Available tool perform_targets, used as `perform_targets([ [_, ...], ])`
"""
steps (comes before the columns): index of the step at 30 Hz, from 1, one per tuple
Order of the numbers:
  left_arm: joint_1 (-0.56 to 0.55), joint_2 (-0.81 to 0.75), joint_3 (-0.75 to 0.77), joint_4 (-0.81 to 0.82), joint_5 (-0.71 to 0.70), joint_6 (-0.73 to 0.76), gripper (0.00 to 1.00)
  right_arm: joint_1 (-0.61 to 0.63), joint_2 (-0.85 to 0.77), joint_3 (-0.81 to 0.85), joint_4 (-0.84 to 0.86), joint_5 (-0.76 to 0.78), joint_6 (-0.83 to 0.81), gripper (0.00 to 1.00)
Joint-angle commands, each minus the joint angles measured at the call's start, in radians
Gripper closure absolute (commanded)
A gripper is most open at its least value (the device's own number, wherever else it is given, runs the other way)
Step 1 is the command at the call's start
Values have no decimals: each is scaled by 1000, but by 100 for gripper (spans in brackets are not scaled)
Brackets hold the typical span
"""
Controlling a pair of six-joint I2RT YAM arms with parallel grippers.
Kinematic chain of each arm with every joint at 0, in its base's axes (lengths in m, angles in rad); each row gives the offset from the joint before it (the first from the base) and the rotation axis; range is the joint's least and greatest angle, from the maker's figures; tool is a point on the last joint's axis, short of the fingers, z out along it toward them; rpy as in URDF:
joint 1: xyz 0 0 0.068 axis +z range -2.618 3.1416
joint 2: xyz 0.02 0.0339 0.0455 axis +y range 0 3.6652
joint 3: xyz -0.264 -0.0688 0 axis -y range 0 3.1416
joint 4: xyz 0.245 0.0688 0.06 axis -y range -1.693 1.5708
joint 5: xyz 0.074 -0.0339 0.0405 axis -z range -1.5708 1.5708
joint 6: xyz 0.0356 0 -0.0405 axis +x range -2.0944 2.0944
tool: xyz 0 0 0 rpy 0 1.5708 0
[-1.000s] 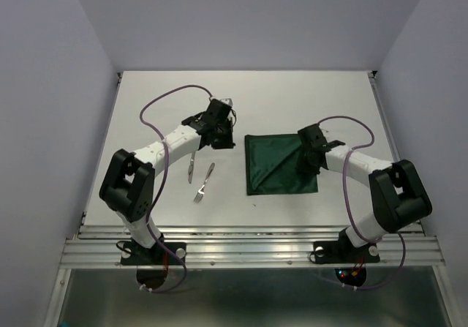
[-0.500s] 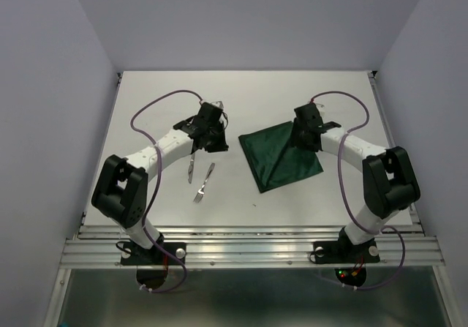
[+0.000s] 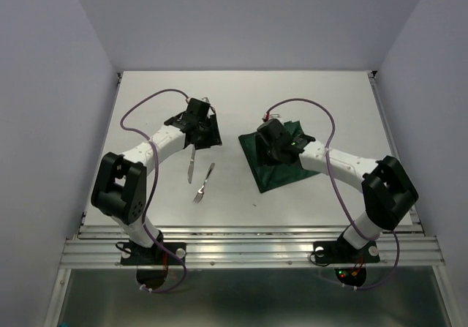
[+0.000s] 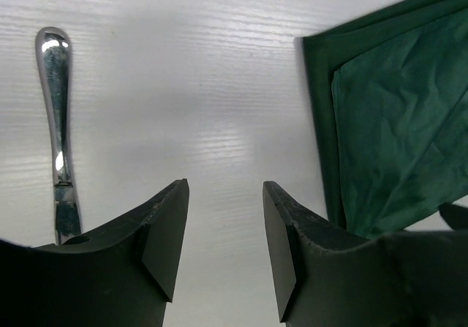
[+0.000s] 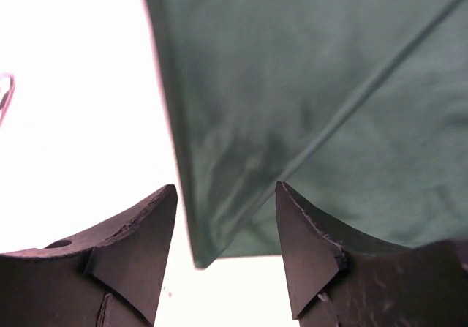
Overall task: Fold the napkin into a case and place the utensils inside
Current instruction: Pick up the upper triangle-folded napkin from the center of the board.
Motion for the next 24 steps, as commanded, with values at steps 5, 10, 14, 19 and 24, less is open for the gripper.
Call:
perform_targets([
  [5,34,-27,-7,27,33,-26,43,136,66,63,-53,24,-16,41],
  [10,34,-28,-26,50,62,-49,43,187,132,76,-60,35,-10,42],
  [14,34,-23,-36,65,78,-60,42,196,175,76,-69,79,-4,43],
  [19,34,-19,-50,76,98,-68,40,205,216,74,-75,122,8,45],
  [24,34,-5,-55,79,107,-74,40,214,218,76,-72,136,19,46],
])
